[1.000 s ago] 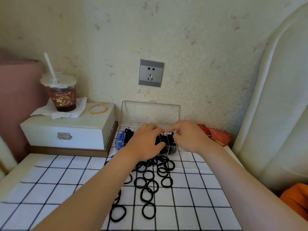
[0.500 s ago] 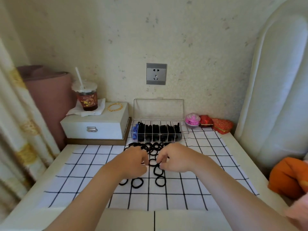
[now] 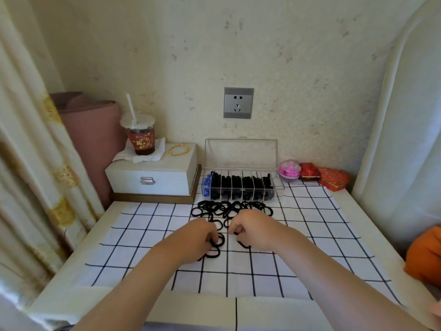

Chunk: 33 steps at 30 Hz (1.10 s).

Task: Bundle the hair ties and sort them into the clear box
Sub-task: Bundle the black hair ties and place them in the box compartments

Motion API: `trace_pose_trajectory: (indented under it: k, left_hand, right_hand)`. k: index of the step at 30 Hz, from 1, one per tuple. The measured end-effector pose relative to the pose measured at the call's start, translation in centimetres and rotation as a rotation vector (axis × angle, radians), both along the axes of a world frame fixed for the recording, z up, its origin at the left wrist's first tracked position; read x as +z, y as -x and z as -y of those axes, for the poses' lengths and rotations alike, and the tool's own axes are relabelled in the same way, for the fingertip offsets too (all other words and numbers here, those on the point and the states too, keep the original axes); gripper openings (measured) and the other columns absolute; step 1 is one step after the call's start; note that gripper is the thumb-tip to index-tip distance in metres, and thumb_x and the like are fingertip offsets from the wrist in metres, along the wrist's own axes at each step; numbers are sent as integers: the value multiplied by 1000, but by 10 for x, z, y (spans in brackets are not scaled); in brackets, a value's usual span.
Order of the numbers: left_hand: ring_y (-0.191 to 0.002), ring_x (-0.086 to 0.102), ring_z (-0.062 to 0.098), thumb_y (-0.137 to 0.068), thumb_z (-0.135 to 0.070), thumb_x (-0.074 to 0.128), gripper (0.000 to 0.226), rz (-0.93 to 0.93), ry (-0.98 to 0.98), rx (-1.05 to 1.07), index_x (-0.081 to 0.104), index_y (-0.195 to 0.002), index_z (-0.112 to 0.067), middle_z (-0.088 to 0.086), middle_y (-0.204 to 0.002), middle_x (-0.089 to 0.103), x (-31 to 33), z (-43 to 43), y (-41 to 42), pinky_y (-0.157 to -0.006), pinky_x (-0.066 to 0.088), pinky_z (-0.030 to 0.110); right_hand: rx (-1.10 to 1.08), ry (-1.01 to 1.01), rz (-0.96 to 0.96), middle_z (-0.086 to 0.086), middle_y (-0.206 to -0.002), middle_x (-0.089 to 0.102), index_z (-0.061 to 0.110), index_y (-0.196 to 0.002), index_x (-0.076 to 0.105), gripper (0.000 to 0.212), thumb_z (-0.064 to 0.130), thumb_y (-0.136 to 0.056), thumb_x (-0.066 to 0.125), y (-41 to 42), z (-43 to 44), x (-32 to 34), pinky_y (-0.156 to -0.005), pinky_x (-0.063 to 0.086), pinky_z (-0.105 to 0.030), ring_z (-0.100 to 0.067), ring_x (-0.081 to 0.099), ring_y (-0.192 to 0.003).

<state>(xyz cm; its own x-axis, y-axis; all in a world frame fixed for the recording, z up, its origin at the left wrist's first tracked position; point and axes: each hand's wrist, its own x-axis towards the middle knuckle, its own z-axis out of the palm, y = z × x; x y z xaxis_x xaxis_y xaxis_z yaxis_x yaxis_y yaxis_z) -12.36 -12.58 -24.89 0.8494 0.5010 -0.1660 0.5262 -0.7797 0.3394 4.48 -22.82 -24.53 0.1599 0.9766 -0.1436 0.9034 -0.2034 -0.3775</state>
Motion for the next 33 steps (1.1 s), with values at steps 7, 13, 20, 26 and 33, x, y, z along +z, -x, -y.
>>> trace_pose_trajectory:
  k: [7,13,20,26,33]
  left_hand:
    - [-91,57,8,-92,-12,58,29,110,68,-63,65,-116,-26,-5,-109,64,2,-9,-30,-82,49,21]
    - [-114,53,17,-93,-2,53,42,204,-111,89,60,-128,-23,-1,-124,55,1,-44,-25,-98,47,30]
    - [-115,54,21,-94,-6,52,39,118,-157,-7,63,-128,-23,1,-123,60,-9,-49,-26,-94,47,30]
    - [-97,61,6,-96,-9,49,34,114,50,44,73,-101,-31,-17,-100,65,10,-48,-19,-86,49,20]
    - [-114,57,19,-92,1,53,44,181,-177,188,64,-123,-29,-3,-126,57,0,-61,-28,-92,48,29]
  right_hand:
    - [-123,-105,-80,4,-96,68,24,-104,65,20,10,-89,60,-19,-8,3,-75,54,-27,-14,64,-87]
    - [-51,-249,128,6,-119,58,30,-126,64,40,8,-95,52,-28,-29,-3,-88,53,-37,-17,62,-102]
    - [69,-98,304,6,-125,55,36,-133,60,46,11,-96,49,-20,-42,-10,-85,51,-36,-20,55,-114]
    - [-51,-41,152,15,-115,66,32,-107,75,35,13,-95,47,-25,-30,14,-75,45,-20,-3,58,-84]
    - [-77,-128,333,0,-113,61,30,-128,62,37,14,-97,51,-22,-50,-6,-79,51,-34,-23,62,-101]
